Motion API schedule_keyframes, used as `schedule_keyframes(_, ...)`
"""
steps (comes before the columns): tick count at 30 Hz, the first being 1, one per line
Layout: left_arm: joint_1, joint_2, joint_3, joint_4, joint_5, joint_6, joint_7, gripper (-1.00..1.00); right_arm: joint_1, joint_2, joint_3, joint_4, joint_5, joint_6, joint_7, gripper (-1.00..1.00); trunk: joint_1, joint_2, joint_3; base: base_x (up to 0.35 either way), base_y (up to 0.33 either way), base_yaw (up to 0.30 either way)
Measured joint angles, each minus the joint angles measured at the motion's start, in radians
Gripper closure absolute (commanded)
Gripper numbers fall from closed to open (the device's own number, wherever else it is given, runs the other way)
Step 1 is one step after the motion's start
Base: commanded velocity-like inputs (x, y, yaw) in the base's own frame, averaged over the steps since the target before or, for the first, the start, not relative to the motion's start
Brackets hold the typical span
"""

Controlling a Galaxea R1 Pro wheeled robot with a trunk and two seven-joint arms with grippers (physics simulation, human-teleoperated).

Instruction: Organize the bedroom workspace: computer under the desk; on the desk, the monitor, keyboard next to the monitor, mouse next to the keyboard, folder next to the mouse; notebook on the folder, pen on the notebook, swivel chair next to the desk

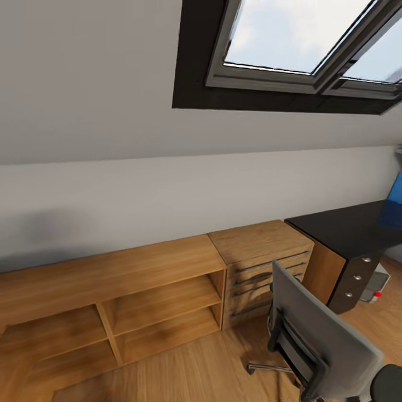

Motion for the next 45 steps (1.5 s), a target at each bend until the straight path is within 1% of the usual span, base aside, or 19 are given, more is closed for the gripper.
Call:
schedule_keyframes(33, 0.000, 0.000, 0.000, 0.000, 0.000, 0.000, 0.000, -1.00, 0.000, 0.002, -0.004, 0.000, -0.004, 0.003, -0.002, -1.00, 0.000, -0.001, 0.020, 0.000, 0.000, -0.271)
schedule_keyframes(41, 0.000, 0.000, 0.000, 0.000, 0.000, 0.000, 0.000, -1.00, 0.000, 0.004, -0.006, -0.002, -0.009, 0.043, -0.003, -1.00, 0.000, -0.001, 0.021, 0.000, 0.000, -0.264)
schedule_keyframes(45, 0.000, 0.000, 0.000, 0.000, 0.000, 0.000, 0.000, -1.00, 0.000, 0.005, -0.007, -0.003, -0.011, 0.051, -0.003, -1.00, 0.000, -0.001, 0.021, 0.000, 0.000, -0.264)
